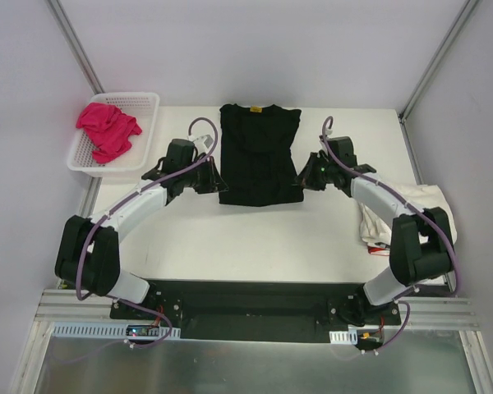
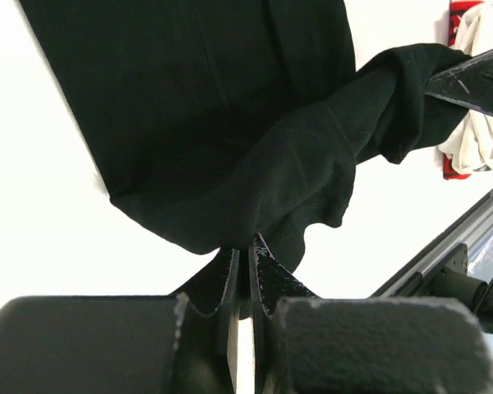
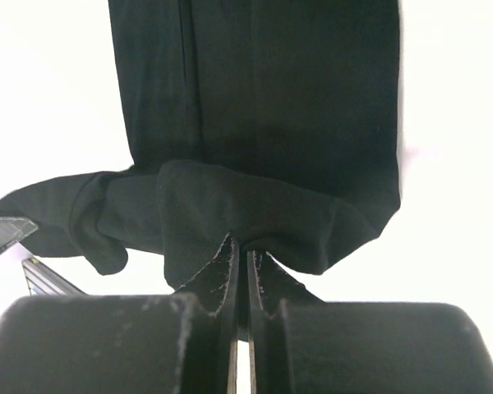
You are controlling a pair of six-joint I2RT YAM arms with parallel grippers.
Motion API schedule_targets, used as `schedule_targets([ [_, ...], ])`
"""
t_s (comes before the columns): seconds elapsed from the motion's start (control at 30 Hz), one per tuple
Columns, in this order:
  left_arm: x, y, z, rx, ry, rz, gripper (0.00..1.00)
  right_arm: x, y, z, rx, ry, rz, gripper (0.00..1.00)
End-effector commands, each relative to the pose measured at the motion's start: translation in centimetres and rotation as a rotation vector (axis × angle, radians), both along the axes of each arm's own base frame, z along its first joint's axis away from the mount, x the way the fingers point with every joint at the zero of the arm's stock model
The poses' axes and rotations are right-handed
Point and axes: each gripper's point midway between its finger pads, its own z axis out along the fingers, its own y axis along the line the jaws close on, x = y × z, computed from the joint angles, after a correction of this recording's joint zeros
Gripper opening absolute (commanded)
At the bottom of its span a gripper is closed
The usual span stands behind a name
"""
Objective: Fold and stack the t-shirts
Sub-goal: Grab the bottom of the folded rectangular tshirt with both arms, then fold the folded rectangular tshirt in 1/3 of the way
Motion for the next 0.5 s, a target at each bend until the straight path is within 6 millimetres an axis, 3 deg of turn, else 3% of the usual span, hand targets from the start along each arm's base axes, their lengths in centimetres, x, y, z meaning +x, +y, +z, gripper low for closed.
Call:
schedule_targets([
  [0.0,2.6,0.7,1.1,0.003,-0.043,0.021,0.0,3.4,-0.1,1.7,0.015,-0.059,-0.032,0.01],
  [0.33,7.5,0.2,2.3,-0.025,-0.075,0.039,0.0,7.0,0.7,1.8,0.057,-0.053,-0.042,0.01],
  [0.47,8.9,-0.4,1.7,-0.033,-0.055,0.03,0.0,8.4,0.9,1.9,0.07,-0.056,-0.047,0.01],
])
